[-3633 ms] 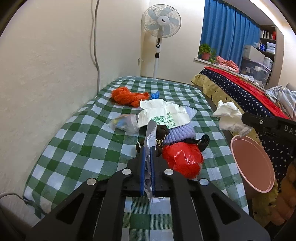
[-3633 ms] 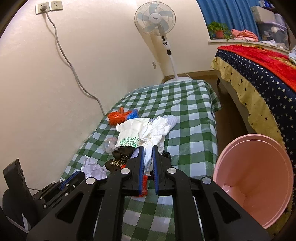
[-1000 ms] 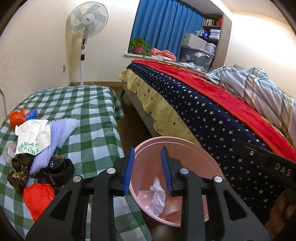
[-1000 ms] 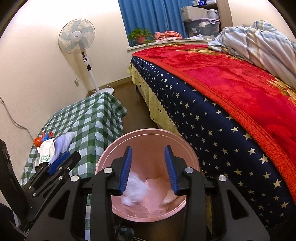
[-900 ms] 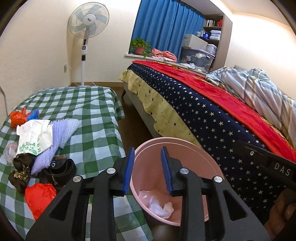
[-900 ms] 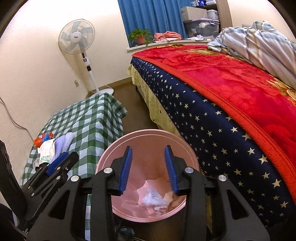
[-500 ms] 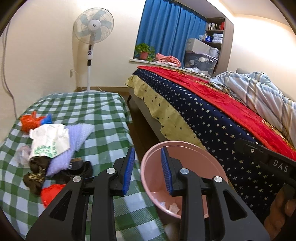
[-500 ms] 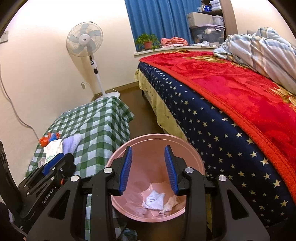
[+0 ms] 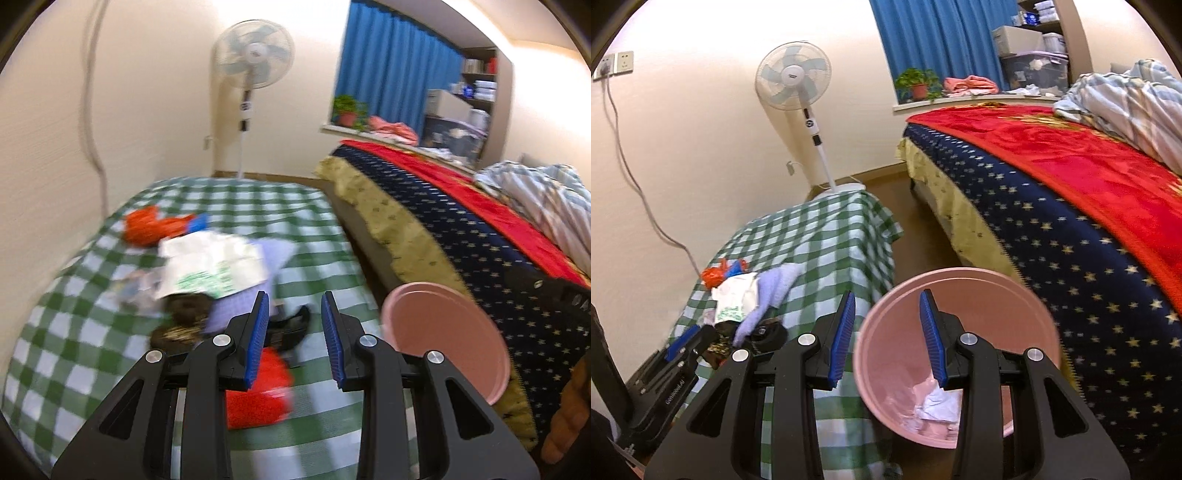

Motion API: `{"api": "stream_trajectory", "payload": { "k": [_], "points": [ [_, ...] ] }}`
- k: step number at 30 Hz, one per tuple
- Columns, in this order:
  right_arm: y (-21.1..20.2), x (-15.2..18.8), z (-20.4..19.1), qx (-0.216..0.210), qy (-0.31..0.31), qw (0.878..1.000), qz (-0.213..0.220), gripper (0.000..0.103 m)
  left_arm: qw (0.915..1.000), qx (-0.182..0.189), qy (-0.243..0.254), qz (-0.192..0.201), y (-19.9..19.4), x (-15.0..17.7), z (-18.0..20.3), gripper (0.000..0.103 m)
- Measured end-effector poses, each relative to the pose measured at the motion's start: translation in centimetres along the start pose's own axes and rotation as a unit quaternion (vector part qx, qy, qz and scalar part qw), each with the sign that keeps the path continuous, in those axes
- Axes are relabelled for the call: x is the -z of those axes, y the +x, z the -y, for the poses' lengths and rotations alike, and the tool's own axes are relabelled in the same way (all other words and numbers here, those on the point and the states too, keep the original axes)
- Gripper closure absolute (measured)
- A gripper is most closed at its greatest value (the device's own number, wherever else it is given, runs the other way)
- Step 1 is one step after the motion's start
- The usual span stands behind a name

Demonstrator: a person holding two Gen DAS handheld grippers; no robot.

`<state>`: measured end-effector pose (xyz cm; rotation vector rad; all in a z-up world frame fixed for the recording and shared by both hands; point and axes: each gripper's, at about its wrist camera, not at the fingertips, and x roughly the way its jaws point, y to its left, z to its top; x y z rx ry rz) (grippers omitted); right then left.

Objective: Collect trash
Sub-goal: 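Grasp the black sock with the left tool while the right tool grasps the black strap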

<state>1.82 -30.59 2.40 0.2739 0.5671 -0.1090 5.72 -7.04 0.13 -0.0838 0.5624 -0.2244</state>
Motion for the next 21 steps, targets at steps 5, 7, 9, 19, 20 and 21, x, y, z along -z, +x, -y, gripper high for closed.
{"api": "stream_trajectory", "payload": {
  "k": [5,7,9,19,20,21],
  "points": [
    [1.8,0.4,-2.1,-0.027,-0.004,1.000,-0.011,0.066,0.9985,-0.047,-0.024,-0.011,0.4,0.7,-3.5,0.073],
    [2.9,0.8,-3.4,-0.040,-0.008,0.999,-0.020,0.066,0.9978,-0.058,-0.029,-0.013,0.5,0.8,-4.2,0.073],
    [3.9,1.2,-4.4,-0.053,-0.013,0.998,-0.029,0.067,0.9972,-0.067,-0.030,-0.016,0.8,1.0,-4.9,0.073],
    [8.6,2.6,-8.5,-0.097,-0.018,0.992,-0.073,0.066,0.9933,-0.098,-0.049,-0.035,2.5,1.7,-7.4,0.073],
    [9.0,2.7,-8.8,-0.099,-0.018,0.992,-0.076,0.066,0.9930,-0.100,-0.050,-0.037,2.7,1.8,-7.6,0.073],
    [9.5,2.9,-9.0,-0.101,-0.018,0.991,-0.081,0.066,0.9928,-0.101,-0.052,-0.039,2.8,1.8,-7.6,0.073]
  ]
}}
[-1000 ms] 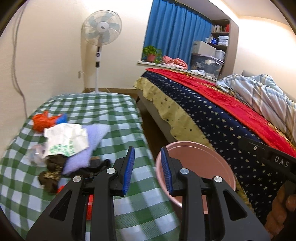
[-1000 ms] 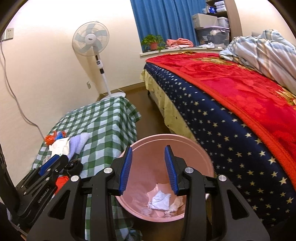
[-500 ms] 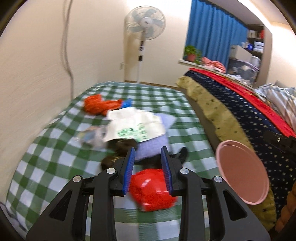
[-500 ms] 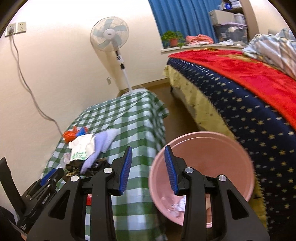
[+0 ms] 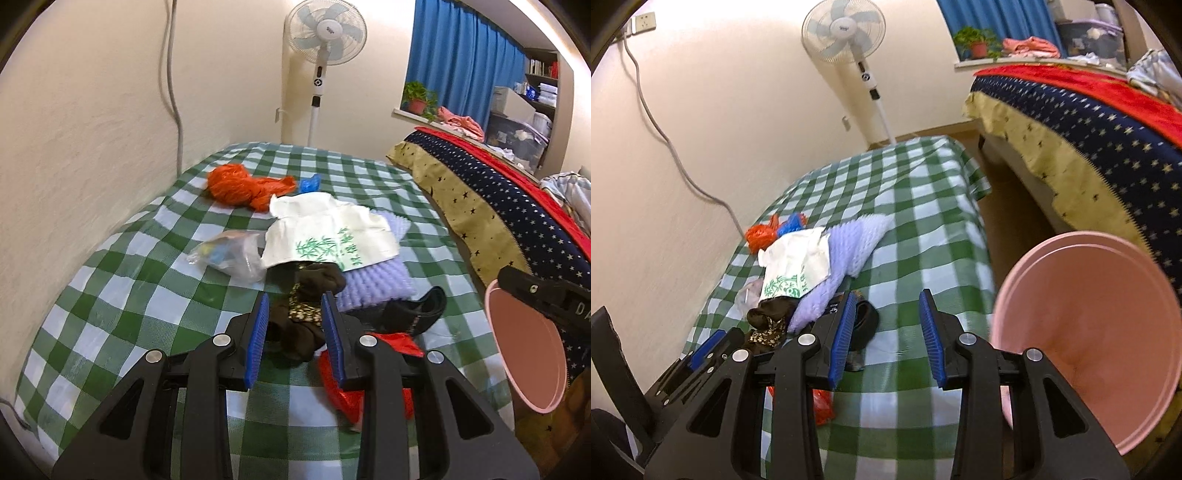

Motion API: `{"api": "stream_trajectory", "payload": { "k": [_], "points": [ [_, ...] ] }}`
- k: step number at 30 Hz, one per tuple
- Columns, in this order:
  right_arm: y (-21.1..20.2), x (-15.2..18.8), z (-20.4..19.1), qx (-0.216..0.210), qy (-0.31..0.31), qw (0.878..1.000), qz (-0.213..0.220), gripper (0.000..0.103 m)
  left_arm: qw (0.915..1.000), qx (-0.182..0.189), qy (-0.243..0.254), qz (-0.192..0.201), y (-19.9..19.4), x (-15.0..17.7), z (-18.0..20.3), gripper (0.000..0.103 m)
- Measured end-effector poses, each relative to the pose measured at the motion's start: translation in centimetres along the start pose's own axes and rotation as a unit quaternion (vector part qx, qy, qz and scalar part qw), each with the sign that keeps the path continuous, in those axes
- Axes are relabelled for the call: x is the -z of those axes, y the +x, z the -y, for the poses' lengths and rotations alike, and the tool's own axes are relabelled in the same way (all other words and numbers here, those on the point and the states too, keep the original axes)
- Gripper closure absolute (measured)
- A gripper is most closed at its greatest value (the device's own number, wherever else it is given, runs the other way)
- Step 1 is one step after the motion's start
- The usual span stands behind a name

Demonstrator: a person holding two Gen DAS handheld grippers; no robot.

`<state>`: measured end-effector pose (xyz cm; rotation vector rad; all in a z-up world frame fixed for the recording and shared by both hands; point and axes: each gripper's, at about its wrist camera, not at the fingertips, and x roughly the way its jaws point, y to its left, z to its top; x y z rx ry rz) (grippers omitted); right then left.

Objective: Collect trash
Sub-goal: 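Grasp the black sock with the left tool while the right tool grasps the black strap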

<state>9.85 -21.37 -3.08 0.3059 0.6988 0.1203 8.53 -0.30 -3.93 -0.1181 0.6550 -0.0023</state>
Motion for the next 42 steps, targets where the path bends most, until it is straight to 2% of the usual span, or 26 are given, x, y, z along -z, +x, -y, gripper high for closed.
{"api": "stream_trajectory", "payload": {
  "k": [9,18,23,27,31,35,42],
  "points": [
    [3.6,0.6,-0.6,-0.018,0.016,0.999,-0.037,0.066,0.9998,0.005,-0.004,-0.019,1.7,-0.1,-0.2,0.059],
    [5.5,1.2,-0.4,-0.014,0.024,0.997,-0.066,0.066,0.9989,0.012,-0.016,-0.043,3.0,0.1,-0.7,0.058],
    [5.8,1.3,-0.7,-0.018,0.018,0.997,-0.071,0.073,0.9982,0.018,-0.011,-0.056,3.6,0.3,-0.5,0.058],
    [5.8,1.4,-1.1,-0.025,0.009,0.997,-0.075,0.087,0.9977,0.022,-0.010,-0.064,3.7,0.3,-0.3,0.058],
    [5.6,1.5,-1.5,-0.029,-0.008,0.997,-0.075,0.100,0.9972,0.030,-0.011,-0.067,3.7,0.4,-0.3,0.069],
    [5.0,1.3,-1.6,-0.025,-0.013,0.997,-0.067,0.101,0.9976,0.031,-0.012,-0.061,3.2,0.3,-0.2,0.079],
    [2.8,0.7,-1.9,-0.019,-0.027,0.999,-0.035,0.101,0.9985,0.026,-0.016,-0.045,2.0,-0.1,-0.5,0.080]
  ]
}}
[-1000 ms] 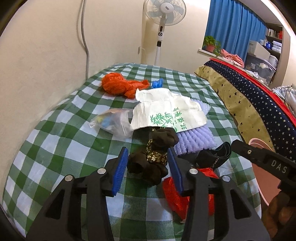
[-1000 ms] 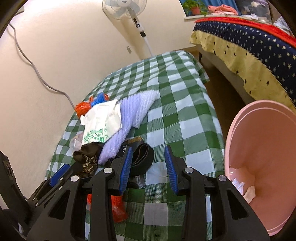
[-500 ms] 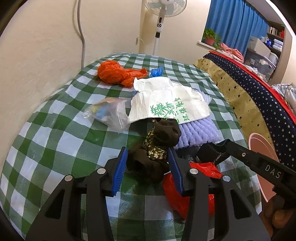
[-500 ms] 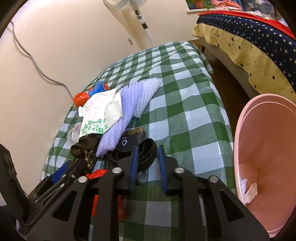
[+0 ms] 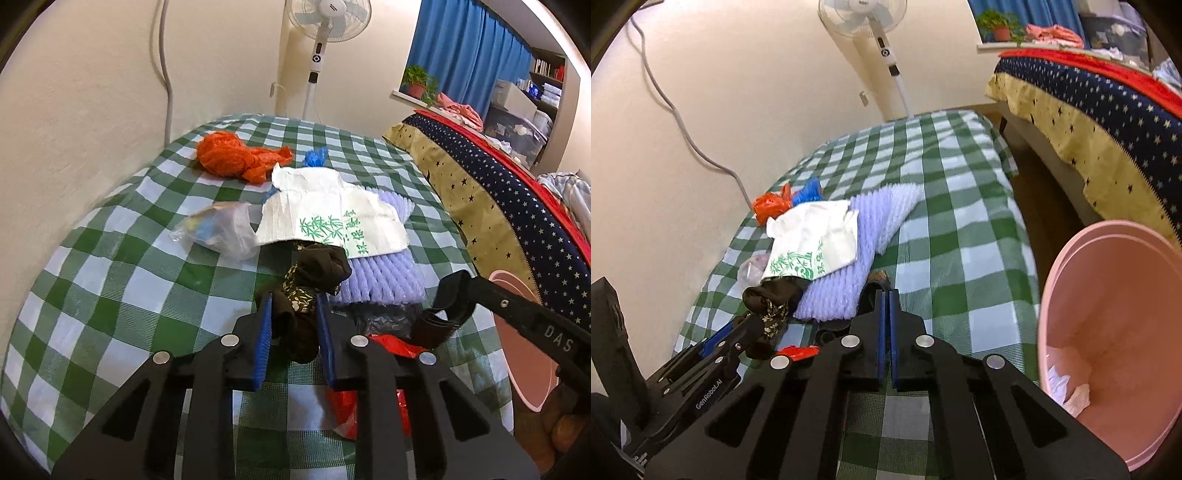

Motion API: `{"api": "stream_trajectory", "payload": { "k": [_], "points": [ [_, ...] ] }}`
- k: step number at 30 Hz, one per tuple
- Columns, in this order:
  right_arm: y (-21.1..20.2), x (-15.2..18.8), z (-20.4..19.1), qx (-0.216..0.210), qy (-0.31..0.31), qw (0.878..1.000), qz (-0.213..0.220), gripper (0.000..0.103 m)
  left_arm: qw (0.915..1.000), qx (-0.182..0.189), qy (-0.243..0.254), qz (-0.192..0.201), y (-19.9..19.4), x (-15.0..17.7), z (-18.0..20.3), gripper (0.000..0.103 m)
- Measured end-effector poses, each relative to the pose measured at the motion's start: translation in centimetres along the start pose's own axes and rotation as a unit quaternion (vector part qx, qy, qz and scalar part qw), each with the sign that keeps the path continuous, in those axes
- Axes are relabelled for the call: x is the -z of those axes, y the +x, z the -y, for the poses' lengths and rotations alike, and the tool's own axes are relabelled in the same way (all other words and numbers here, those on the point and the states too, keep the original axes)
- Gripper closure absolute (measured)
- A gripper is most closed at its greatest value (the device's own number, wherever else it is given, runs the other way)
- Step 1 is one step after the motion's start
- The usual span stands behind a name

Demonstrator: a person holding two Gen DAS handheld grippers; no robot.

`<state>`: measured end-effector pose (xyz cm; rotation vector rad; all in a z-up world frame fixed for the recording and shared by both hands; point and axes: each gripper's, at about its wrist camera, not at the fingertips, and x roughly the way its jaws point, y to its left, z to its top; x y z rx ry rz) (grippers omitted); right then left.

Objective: Collect trash
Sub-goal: 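Grasp the black sock with the left tool while the right tool grasps the black strap, then carry the black sock in the left tool while the right tool carries the strap to the bucket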

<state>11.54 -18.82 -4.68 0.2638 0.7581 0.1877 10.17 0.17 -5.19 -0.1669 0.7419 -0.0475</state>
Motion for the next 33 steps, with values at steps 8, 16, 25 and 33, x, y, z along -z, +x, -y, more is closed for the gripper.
{"api": "stream_trajectory", "payload": {
  "k": [8,16,25,33],
  "points": [
    [-2.1,-0.2,0.5,0.007,0.000,1.000,0.023,0.101,0.9998,0.002,-0.009,0.017,-1.6,-0.4,-0.5,0.081],
    [-4.7,-0.2,0.2,0.017,-0.016,0.998,0.050,0.101,0.9994,0.005,-0.001,0.035,-3.9,-0.4,-0.3,0.081],
    [-8.0,-0.1,0.1,0.029,-0.026,0.996,0.077,0.101,0.9985,0.009,0.004,0.054,-6.4,-0.3,-0.1,0.081],
    [-11.1,0.3,0.6,0.042,-0.030,0.994,0.100,0.101,0.9975,0.016,0.014,0.067,-8.3,0.0,0.7,0.081]
  ]
}}
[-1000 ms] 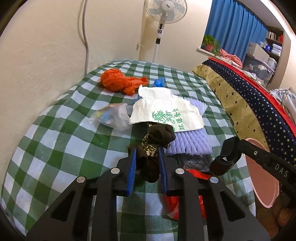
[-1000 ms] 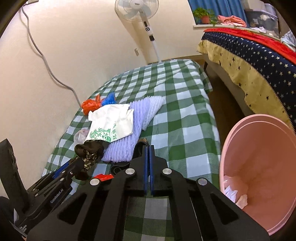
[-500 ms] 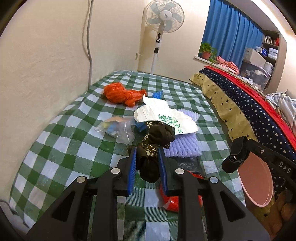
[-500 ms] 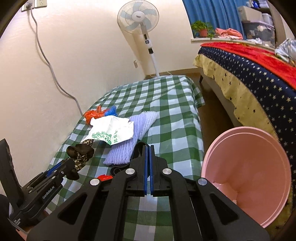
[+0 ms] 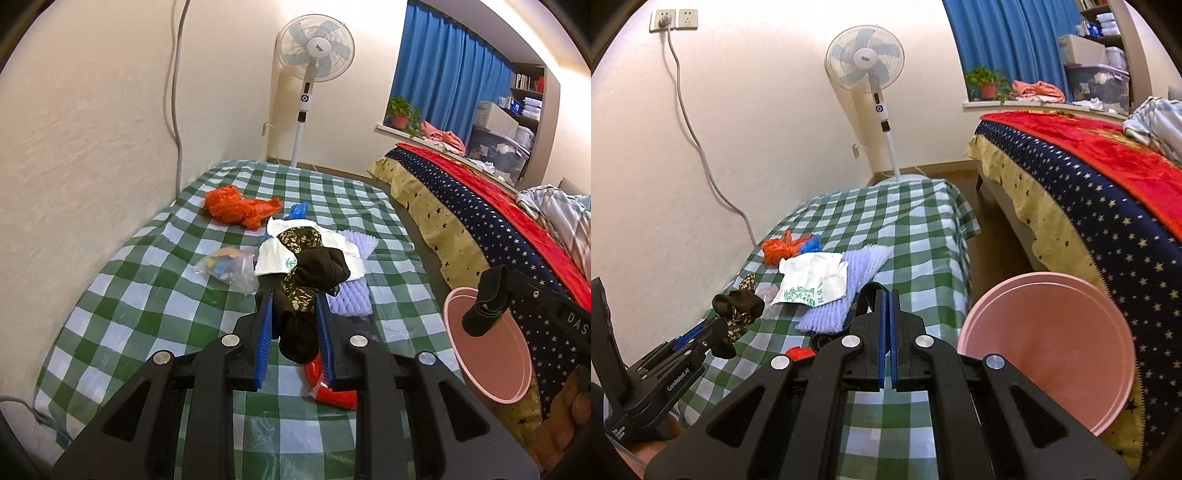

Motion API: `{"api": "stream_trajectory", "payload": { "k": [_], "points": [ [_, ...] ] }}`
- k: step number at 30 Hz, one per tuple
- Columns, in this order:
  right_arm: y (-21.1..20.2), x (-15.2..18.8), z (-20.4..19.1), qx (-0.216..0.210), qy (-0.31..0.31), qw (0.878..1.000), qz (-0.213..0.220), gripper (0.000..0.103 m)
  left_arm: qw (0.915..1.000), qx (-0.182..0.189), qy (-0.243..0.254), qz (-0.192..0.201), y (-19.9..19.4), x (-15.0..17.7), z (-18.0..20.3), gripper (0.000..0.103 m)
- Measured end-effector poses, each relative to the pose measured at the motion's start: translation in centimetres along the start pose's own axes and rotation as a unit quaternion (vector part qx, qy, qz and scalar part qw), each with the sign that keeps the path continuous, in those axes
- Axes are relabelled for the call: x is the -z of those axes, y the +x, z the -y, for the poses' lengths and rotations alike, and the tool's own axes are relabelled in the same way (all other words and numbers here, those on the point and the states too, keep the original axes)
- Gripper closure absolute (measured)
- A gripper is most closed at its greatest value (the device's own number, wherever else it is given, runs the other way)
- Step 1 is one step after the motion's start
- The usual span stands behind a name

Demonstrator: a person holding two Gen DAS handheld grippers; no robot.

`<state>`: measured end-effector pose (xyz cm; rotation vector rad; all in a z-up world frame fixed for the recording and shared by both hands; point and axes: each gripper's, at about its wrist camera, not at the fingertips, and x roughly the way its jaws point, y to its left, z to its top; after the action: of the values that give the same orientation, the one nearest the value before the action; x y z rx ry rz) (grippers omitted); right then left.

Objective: Collect trash
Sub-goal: 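Carry the black sock in the left tool while the right tool carries the strap to the bucket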

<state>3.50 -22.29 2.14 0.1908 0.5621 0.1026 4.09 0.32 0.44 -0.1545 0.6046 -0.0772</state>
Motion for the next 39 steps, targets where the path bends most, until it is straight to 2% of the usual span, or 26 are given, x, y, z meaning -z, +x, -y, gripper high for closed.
{"api": "stream_trajectory", "payload": {
  "k": [19,34,39],
  "points": [
    [-4.5,-0.6,3.2,0.075,-0.014,0.997,0.034,0.101,0.9987,0.039,0.032,0.010,-0.8,0.3,4.5,0.081],
    [-4.3,-0.6,5.9,0.122,-0.001,0.992,0.030,0.101,0.9935,0.091,0.067,0.003,0.9,0.9,10.4,0.081],
    [-4.3,-0.7,7.8,0.152,0.022,0.988,0.027,0.101,0.9907,0.114,0.074,0.001,1.5,1.0,12.2,0.081]
  ]
}}
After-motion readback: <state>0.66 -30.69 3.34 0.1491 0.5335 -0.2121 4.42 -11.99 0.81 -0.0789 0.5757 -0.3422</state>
